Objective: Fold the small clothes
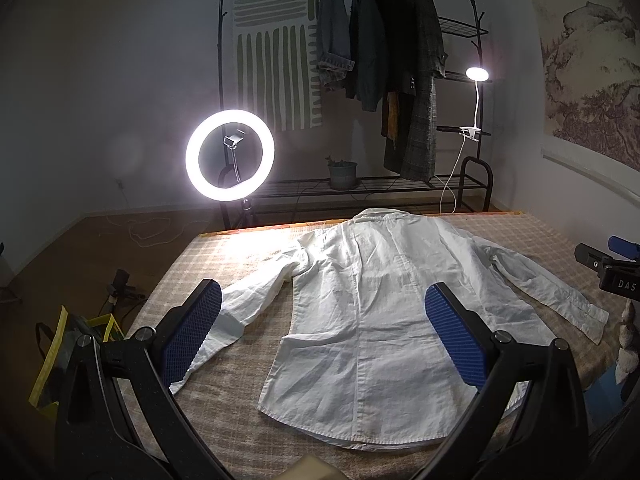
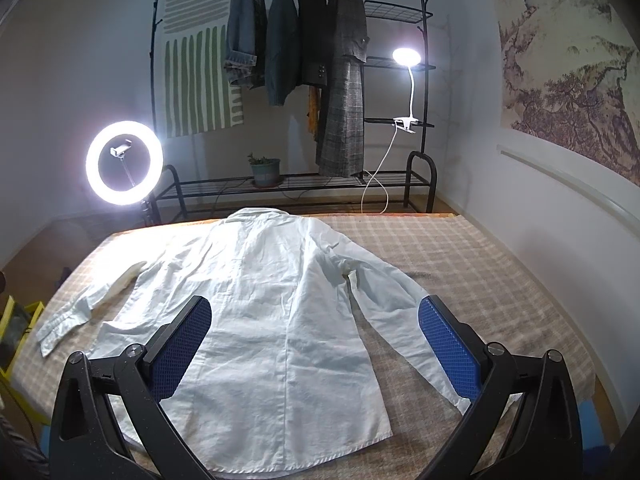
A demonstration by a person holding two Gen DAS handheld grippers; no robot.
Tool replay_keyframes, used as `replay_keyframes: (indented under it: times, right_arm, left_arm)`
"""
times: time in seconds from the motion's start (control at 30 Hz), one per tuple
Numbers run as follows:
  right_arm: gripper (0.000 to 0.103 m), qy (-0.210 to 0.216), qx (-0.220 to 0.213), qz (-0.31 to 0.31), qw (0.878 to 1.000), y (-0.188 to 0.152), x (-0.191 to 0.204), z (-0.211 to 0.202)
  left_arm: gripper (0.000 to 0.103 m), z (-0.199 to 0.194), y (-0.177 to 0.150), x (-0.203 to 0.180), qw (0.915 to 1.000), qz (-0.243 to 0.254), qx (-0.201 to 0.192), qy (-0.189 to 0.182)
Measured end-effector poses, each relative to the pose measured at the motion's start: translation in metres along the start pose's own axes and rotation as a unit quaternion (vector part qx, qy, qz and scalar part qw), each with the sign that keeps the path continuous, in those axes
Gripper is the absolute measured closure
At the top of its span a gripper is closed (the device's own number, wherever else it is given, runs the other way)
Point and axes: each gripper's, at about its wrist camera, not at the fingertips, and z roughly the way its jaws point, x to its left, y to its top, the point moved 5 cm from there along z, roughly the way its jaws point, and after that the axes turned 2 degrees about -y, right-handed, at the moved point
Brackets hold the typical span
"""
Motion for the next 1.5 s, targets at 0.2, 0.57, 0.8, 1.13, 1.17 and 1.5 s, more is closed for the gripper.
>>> replay_keyframes:
  times: [0.2, 0.57, 0.8, 1.13, 1.17, 1.5]
  right_arm:
    - [0.0, 0.0, 0.0, 0.0, 1.0, -0.0001, 0.0004, 0.0005]
    - [0.0, 0.002, 0.001, 0.001, 1.0, -0.0009, 0.0011, 0.0011]
    - [0.0, 0.001, 0.001, 0.001, 1.0, -0.001, 0.001, 0.0012]
    - [0.0, 0.003, 0.004, 0.001, 1.0, -0.0033, 0.0016, 0.0019]
    - [0.0, 0.004, 0.004, 0.002, 1.0, -0.0039, 0.0012, 0.0018]
    - [0.0, 0.004, 0.004, 0.002, 1.0, -0.0032, 0.0004, 0.0019]
  left_arm:
    - [0.0, -0.0003, 0.0004, -0.0009, 1.0, 0.0, -0.001, 0.0]
    - [0.0, -0.0004, -0.0003, -0.0007, 1.0, 0.0, -0.002, 0.001]
    - [0.0, -0.0003, -0.0005, 0.0, 1.0, 0.0, -0.001, 0.0]
    - [0.0, -0.0002, -0.0004, 0.0002, 1.0, 0.0, -0.001, -0.001]
    - [0.0, -0.0004, -0.0001, 0.0001, 1.0, 0.0, -0.001, -0.001]
    - [0.0, 0.0005, -0.0004, 0.0007, 1.0, 0.001, 0.0, 0.0]
